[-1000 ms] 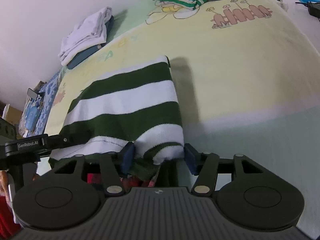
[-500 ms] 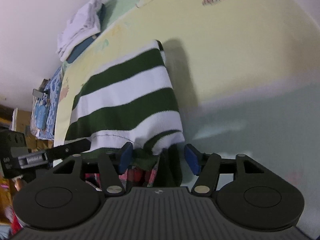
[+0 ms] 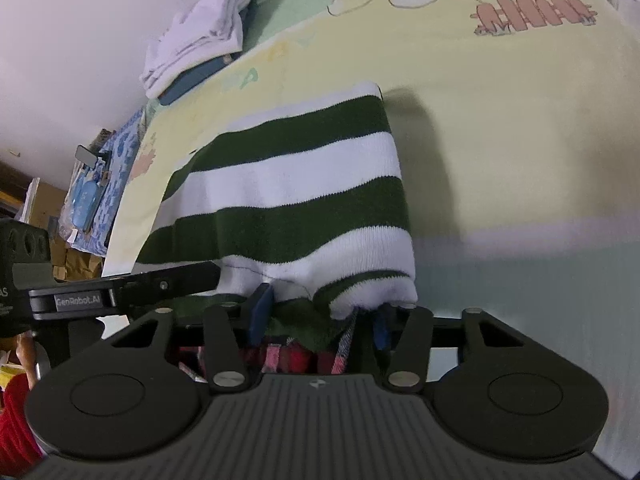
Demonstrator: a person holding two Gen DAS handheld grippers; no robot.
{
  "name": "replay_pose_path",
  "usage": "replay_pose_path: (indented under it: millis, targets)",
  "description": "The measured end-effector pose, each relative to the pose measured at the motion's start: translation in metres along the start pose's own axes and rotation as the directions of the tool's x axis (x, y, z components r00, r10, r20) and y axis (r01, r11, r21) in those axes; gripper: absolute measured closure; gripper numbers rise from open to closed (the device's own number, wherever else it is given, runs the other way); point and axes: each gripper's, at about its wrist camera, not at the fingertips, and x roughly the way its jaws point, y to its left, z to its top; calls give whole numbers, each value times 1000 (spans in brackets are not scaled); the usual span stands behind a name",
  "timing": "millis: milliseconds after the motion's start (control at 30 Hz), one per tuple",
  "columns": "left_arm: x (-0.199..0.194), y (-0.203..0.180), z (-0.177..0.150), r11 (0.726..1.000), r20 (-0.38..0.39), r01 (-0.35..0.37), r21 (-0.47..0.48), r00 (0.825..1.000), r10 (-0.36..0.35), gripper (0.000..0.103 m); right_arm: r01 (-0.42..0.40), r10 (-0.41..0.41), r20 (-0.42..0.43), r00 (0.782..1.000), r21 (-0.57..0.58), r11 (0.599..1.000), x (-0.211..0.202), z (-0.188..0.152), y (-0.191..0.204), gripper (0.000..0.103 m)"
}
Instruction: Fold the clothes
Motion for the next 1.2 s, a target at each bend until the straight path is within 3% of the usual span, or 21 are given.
replay_pose_path:
  millis: [233,667,833,967,1200]
  targets:
    - [-8,2,1,1000,33,-5,-4,999,5,55,-34,33,57,998,26,999,-6,-2,-3,70]
    - [-26,-14,1,997,100,-60,53,994,54,61,-9,19,158,987,-59,998,-17,-7,19,73]
    - [-20,-17,-1,992,83,-102,72,992,96,61,0,6,153,988,-40,999,-12,-12,16,72]
    - [-19,-15,0,992,78,-107,61,992,102,56,-1,3,140,990,-14,1000,-9,-13,12,70]
    - [-14,-2,2,993,83,-113,17,990,112,27,-15,8,121,993,62,998,-2,-8,5,55]
